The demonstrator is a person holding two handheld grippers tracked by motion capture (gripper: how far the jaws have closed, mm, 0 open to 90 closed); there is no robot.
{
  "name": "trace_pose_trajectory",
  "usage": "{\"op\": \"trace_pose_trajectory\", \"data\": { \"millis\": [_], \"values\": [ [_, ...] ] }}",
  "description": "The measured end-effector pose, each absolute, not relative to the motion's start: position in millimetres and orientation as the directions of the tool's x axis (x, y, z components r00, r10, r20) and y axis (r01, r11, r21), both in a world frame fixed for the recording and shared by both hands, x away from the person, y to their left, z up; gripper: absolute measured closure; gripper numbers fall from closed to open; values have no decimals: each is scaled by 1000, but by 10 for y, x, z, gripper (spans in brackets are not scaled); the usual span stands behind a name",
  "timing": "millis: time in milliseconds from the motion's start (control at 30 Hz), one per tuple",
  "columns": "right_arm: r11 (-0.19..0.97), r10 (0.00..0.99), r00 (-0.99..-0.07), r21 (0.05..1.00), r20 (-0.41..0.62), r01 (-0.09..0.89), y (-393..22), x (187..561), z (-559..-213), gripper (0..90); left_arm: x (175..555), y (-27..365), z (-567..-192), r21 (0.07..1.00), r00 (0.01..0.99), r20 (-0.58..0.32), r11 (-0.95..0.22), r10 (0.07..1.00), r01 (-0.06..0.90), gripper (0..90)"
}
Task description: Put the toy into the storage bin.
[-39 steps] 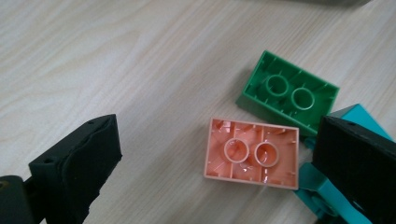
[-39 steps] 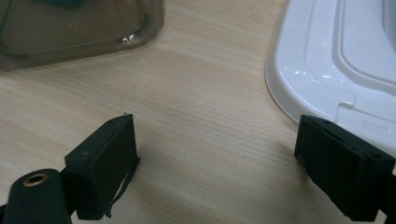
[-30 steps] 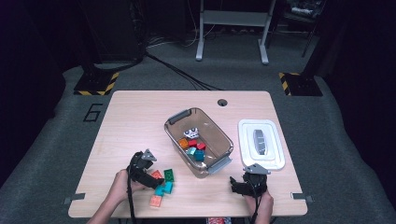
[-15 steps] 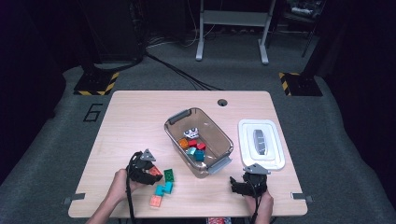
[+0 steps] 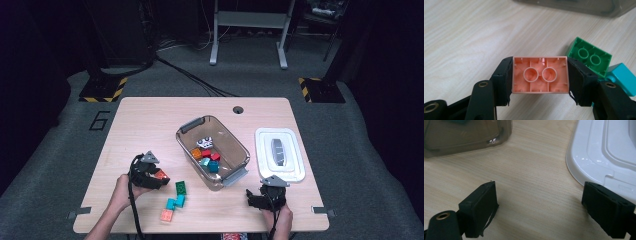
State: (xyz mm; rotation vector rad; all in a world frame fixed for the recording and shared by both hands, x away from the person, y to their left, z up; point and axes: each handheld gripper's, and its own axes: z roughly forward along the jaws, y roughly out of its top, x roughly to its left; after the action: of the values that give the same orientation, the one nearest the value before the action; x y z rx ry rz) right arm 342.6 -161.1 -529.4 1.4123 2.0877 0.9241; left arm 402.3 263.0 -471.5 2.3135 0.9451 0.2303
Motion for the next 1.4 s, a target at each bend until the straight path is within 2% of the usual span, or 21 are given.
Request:
{"op": "trace_pose_trajectory", "data": {
  "millis": [967, 1400],
  "values": [
    [250, 929, -371, 741, -1, 624, -1610, 3426, -5294, 121, 4449, 2427, -3692, 706, 730, 26, -529, 683, 471, 428],
    [250, 929, -371, 741, -1, 624, -1610, 3426, -5294, 122, 4665, 2126, -3539, 698, 749, 41, -556, 661, 452, 428]
  ]
}}
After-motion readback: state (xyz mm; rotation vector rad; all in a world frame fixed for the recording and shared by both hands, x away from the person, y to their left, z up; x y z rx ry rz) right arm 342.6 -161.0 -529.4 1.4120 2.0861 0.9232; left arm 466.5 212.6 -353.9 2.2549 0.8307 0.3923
